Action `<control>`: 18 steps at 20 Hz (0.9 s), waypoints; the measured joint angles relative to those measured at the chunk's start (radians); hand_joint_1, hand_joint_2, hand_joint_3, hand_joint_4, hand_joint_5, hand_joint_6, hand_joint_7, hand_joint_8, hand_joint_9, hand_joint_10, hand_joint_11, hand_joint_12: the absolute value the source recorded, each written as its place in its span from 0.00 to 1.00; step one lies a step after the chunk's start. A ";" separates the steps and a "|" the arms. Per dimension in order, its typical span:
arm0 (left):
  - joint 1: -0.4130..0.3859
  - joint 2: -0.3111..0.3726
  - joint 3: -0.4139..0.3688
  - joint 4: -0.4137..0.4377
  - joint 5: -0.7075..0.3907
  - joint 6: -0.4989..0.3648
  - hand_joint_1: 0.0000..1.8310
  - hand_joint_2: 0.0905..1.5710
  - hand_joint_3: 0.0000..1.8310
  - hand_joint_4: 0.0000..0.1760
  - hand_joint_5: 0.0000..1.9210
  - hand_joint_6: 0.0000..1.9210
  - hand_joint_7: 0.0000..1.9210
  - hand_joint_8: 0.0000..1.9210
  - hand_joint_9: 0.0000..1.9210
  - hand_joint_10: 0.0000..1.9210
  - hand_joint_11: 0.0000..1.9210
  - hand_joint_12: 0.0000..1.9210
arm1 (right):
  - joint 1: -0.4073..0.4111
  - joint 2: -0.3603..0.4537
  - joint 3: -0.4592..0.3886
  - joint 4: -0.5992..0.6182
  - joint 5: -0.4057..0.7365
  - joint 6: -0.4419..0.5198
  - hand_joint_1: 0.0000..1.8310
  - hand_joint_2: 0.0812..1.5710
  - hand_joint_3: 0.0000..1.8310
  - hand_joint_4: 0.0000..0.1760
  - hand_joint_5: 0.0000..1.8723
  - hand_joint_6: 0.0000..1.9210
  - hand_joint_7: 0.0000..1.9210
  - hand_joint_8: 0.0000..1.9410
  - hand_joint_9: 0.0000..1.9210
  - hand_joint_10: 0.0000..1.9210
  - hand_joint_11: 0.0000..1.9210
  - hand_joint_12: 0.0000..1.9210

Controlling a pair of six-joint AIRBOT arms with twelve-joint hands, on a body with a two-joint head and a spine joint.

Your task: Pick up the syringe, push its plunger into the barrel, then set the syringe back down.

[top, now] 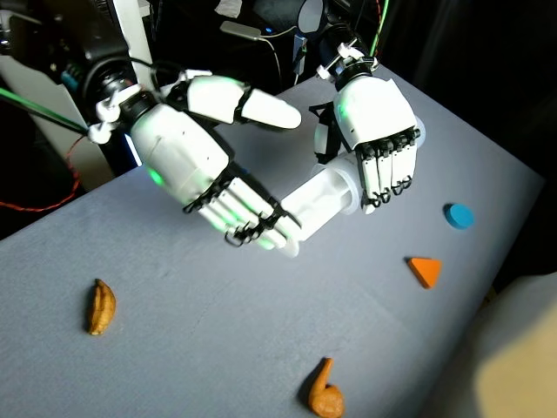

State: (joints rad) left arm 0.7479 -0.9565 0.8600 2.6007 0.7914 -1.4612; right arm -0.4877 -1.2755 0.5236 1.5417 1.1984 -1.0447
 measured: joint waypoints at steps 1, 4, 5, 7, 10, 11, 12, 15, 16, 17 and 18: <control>0.000 0.000 0.000 0.003 0.003 -0.001 0.76 0.67 0.00 0.00 0.52 0.41 0.57 0.44 0.52 0.57 0.50 0.47 | 0.005 -0.008 0.006 0.002 0.000 0.000 0.00 0.65 0.00 0.18 0.02 0.00 0.03 0.00 0.01 0.00 0.00 0.19; 0.000 0.000 0.000 0.008 0.008 -0.002 0.76 0.67 0.00 0.00 0.51 0.40 0.56 0.44 0.52 0.57 0.50 0.47 | 0.011 -0.030 0.021 0.000 -0.014 -0.006 0.00 0.65 0.00 0.17 0.02 0.00 0.03 0.00 0.01 0.00 0.00 0.21; 0.000 0.000 0.000 0.009 0.006 -0.002 0.76 0.67 0.00 0.00 0.51 0.41 0.56 0.44 0.53 0.57 0.51 0.47 | 0.012 -0.039 0.029 0.000 -0.019 -0.006 0.00 0.65 0.00 0.17 0.02 0.00 0.04 0.00 0.01 0.00 0.00 0.21; 0.000 0.000 0.000 0.010 0.003 -0.002 0.76 0.67 0.00 0.00 0.51 0.41 0.56 0.43 0.53 0.57 0.50 0.47 | 0.012 -0.060 0.045 -0.001 -0.024 -0.007 0.00 0.65 0.00 0.17 0.03 0.00 0.05 0.00 0.02 0.00 0.00 0.23; 0.000 0.000 0.000 0.010 0.003 -0.002 0.76 0.66 0.00 0.00 0.52 0.40 0.57 0.41 0.54 0.54 0.52 0.45 | 0.012 -0.090 0.061 -0.009 -0.027 -0.008 0.00 0.65 0.00 0.17 0.02 0.00 0.04 0.00 0.02 0.00 0.00 0.21; 0.000 0.000 0.002 0.012 0.002 -0.002 0.76 0.66 0.00 0.00 0.52 0.40 0.58 0.40 0.54 0.54 0.52 0.45 | 0.012 -0.097 0.067 -0.012 -0.031 -0.008 0.00 0.65 0.00 0.17 0.03 0.00 0.04 0.00 0.02 0.00 0.00 0.19; 0.000 0.000 0.002 0.014 0.002 -0.002 0.76 0.66 0.00 0.00 0.52 0.40 0.58 0.40 0.54 0.54 0.52 0.45 | 0.012 -0.104 0.070 -0.016 -0.035 -0.008 0.00 0.65 0.00 0.17 0.02 0.00 0.04 0.00 0.01 0.00 0.00 0.19; -0.001 0.000 0.002 0.017 0.003 -0.003 0.76 0.66 0.00 0.00 0.53 0.38 0.57 0.41 0.53 0.55 0.51 0.45 | 0.023 -0.129 0.090 -0.035 -0.054 -0.010 0.00 0.65 0.00 0.18 0.02 0.00 0.03 0.00 0.01 0.00 0.00 0.19; -0.003 0.000 0.002 0.018 0.005 -0.005 0.76 0.66 0.00 0.00 0.53 0.38 0.57 0.42 0.53 0.55 0.53 0.45 | 0.024 -0.133 0.092 -0.043 -0.058 -0.010 0.00 0.65 0.00 0.18 0.02 0.00 0.03 0.00 0.01 0.00 0.00 0.19; -0.006 0.000 0.002 0.018 0.004 -0.005 0.76 0.66 0.00 0.00 0.53 0.38 0.57 0.42 0.53 0.56 0.53 0.45 | 0.026 -0.140 0.093 -0.047 -0.062 -0.010 0.00 0.65 0.00 0.18 0.02 0.00 0.03 0.00 0.01 0.00 0.00 0.19; -0.006 0.000 0.002 0.021 0.003 -0.006 0.76 0.66 0.00 0.00 0.53 0.38 0.57 0.42 0.53 0.56 0.52 0.45 | 0.027 -0.142 0.095 -0.051 -0.070 -0.010 0.00 0.65 0.00 0.18 0.02 0.00 0.03 0.00 0.01 0.00 0.00 0.19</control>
State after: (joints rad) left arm 0.7414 -0.9565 0.8623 2.6217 0.7948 -1.4677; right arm -0.4610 -1.4170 0.6182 1.4906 1.1282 -1.0546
